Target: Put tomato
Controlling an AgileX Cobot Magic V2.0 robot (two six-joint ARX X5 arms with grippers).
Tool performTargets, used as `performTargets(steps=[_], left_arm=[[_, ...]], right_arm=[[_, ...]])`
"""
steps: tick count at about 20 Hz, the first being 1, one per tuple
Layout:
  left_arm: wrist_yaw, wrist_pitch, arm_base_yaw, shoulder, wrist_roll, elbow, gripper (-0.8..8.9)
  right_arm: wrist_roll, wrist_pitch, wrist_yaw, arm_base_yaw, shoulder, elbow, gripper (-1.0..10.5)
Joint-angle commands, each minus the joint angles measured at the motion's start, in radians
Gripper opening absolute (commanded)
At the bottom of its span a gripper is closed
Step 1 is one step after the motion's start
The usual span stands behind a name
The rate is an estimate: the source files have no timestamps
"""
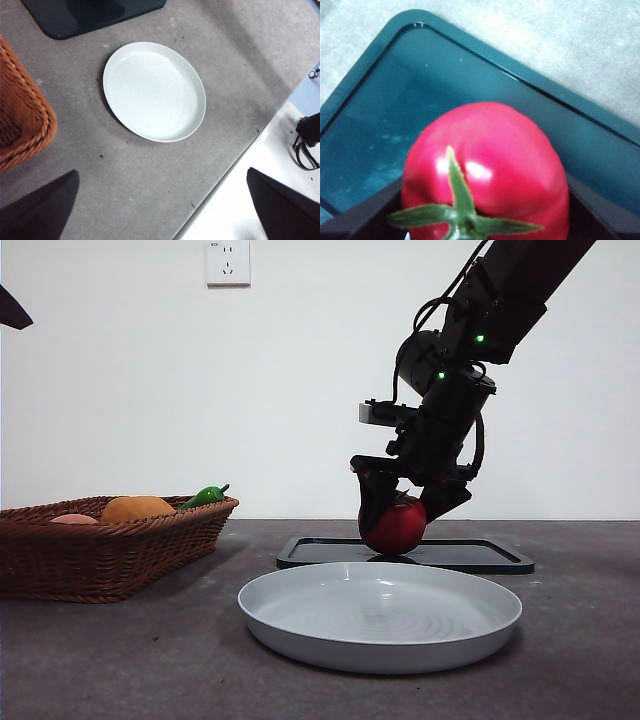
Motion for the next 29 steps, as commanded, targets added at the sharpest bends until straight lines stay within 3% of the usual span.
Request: performTargets(steps=[1,5,13,22,29], left_arm=[[0.005,0.006,-0.004,0.005,0.019,0.021,5.61],[0.005,0.006,-0.004,0.005,0.019,0.021,5.61],[0.005,0.007,-0.004,0.005,0.019,0.021,5.61],[0.005,0.007,-0.003,0.005,0.019,0.021,5.61],[0.005,0.007,-0.003,0.005,0.019,0.021,5.61]], right_arm=[[-0.011,-0.014,-0.003,0.005,0.028,0.023,3.9],[-0.010,-0.031,-0.003,0.006,0.022,0.026,5.3],[-0.006,-0.191,0.001,0.006,-0.134,0.032,5.4],[0.000,-0.504,-0.046,0.006,-0.547,0.029,5.4],[0.001,-0.536,-0.050,0.007,-0.875,-0.143,5.4]])
